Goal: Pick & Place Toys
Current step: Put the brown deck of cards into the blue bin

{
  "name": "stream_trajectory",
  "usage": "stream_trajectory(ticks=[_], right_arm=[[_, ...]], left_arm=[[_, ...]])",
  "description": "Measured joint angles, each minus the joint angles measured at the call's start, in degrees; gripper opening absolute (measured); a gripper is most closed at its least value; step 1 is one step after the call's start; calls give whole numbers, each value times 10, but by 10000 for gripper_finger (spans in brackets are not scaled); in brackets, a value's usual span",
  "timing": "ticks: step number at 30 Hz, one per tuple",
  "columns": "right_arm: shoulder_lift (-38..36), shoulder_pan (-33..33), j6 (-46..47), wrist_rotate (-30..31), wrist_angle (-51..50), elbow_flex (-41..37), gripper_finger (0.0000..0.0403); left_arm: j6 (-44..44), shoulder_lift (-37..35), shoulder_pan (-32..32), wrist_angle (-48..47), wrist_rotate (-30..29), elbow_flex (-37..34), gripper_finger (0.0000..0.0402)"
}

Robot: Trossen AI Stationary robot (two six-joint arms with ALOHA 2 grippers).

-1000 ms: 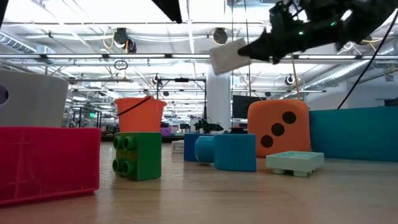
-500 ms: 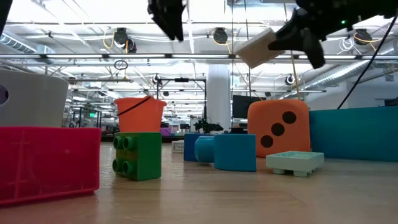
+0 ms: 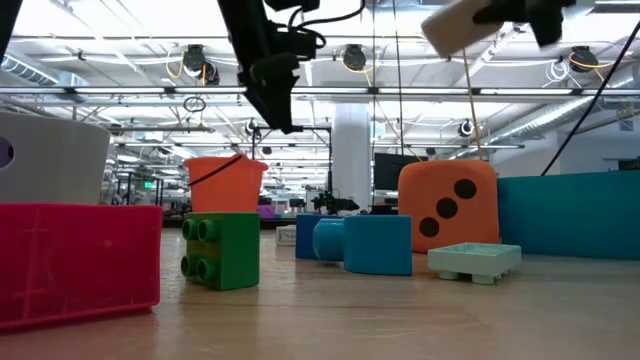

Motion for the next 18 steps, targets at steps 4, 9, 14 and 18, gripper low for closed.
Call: stream_trajectory(ticks=[4,9,14,18], right_arm=[[-44,15,6,1,-10,43,63],[-93,33,7,-18,-43,85,63],[-138,46,12,-83,-48,98,63],[-164,60,88,-91,-125,98,65]], left_arm=[[11,0,0,26,31,-14,392],[14,0,0,31,39,-14,392],[29,0,0,55,39,-14,392],[30,0,0,66,39,-14,392]])
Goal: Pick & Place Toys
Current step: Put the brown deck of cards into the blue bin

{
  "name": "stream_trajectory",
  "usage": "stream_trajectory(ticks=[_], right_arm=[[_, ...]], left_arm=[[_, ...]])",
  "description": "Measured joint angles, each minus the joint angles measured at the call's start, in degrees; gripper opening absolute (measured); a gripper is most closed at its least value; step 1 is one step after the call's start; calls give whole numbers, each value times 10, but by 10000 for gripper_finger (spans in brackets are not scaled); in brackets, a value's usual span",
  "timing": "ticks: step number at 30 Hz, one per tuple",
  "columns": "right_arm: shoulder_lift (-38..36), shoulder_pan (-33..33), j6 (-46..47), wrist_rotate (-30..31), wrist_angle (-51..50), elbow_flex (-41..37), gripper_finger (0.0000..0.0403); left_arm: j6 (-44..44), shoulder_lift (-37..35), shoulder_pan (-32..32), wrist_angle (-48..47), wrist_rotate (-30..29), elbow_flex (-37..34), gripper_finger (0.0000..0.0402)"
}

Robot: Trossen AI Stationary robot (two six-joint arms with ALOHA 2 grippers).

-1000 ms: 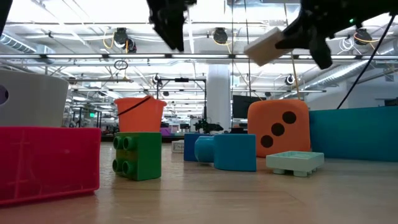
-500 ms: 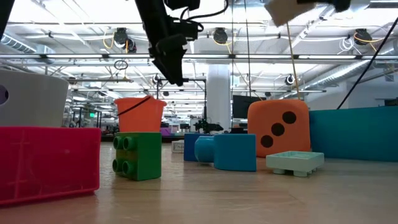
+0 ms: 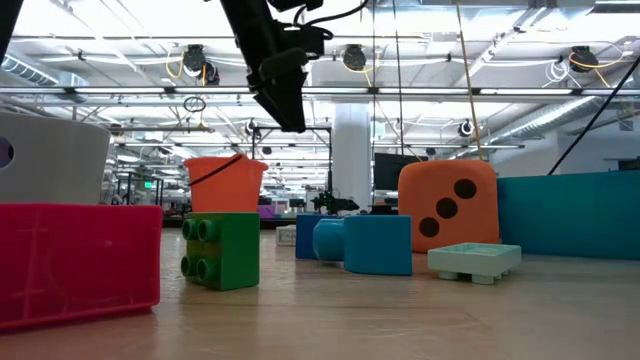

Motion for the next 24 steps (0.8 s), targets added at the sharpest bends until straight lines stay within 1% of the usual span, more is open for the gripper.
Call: stream_trajectory(ticks=[2,4,6,8,13,16,18,21,24], right_arm=[[-9,10,76,-4,-73,0,65],[-18,19,177,-33,-160,0,64],[-25,22,293,-101,-245,0,64],[-27,20,401,-176,-310,0,64],[-27,-9,596,-282,-446,0,64],[-27,-41,681,-361,-504,0,64],[-27,-65,720,-418,-525,0,64],[-27,-102,743,-501,-530,0,66],[-26,-141,742,-561,-530,0,67]], left_arm=[[0,0,0,-3,0,0,392],[0,0,0,-3,0,0,392],[0,0,0,-3,0,0,392],[-3,0,0,-3,0,0,392],[-4,0,0,-3,0,0,392],[-6,0,0,-3,0,0,392],[-8,0,0,-3,0,0,392],[-8,0,0,-3,0,0,392],[-8,0,0,-3,3,0,392]])
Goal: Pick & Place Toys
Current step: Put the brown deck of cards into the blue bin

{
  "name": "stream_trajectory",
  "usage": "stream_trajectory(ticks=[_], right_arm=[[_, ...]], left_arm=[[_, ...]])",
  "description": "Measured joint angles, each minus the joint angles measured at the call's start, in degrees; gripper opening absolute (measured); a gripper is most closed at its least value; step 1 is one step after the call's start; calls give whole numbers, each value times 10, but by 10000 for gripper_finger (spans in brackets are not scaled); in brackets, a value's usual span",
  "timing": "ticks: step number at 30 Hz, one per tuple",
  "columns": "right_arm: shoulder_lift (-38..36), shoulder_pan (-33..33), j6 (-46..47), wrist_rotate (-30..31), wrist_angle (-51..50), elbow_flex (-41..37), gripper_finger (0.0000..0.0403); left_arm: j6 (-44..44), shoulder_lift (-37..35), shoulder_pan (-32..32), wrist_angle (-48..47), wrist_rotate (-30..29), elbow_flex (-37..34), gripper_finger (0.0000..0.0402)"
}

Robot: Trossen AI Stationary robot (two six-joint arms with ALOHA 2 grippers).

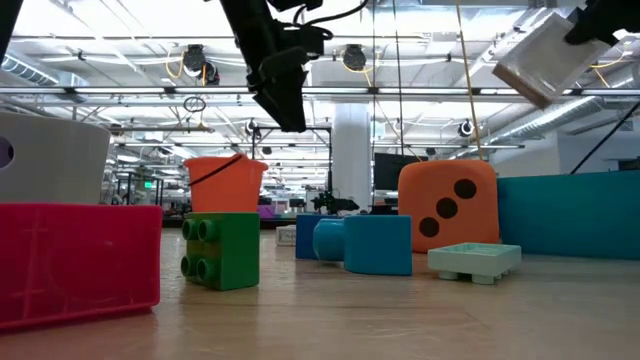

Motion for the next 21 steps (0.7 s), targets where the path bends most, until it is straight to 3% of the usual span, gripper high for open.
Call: stream_trajectory(ticks=[9,21], right_arm=[[9,-142,-29,-164,-14,-4,69],[36,-375,-108,-429,48,-95,70]], left_arm=[[4,0,0,18,53,0,392],[18,0,0,32,72,0,392]])
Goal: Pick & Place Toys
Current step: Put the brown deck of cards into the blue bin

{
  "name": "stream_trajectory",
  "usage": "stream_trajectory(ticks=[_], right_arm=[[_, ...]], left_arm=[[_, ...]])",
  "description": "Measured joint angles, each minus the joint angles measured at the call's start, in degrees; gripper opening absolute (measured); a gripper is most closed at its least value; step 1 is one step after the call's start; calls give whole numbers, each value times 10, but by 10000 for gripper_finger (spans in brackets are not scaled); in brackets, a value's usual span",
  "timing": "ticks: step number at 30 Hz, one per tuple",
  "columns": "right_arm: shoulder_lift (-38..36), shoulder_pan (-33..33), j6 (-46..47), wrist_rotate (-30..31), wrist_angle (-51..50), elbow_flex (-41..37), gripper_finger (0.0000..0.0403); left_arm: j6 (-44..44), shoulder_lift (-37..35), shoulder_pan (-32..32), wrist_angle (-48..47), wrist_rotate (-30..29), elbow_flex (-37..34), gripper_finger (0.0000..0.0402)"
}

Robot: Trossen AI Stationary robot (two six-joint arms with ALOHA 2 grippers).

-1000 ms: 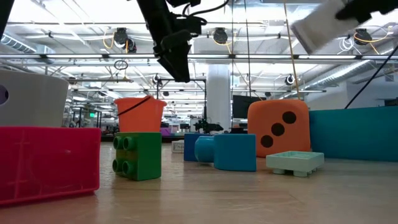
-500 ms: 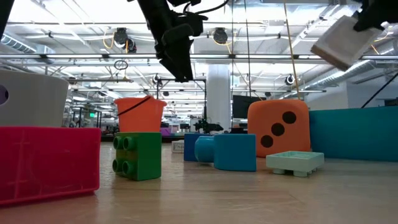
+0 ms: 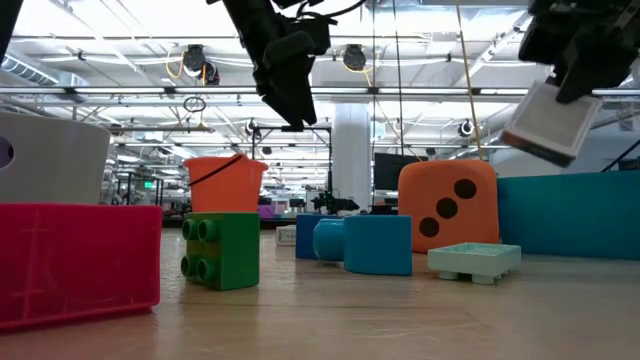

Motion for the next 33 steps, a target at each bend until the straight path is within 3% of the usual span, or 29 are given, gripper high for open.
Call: stream_trajectory(ticks=[12,25,33], right_arm=[[73,-188,-71,-176,1,-43,70],[186,-246,-44,-144,-47,-42,70],[209,-246,-41,-143,-43,-42,70]], left_arm=[[1,0,-1,0,0,0,392],[4,0,-1,0,0,0,392],[15,0,-1,0,0,0,392]])
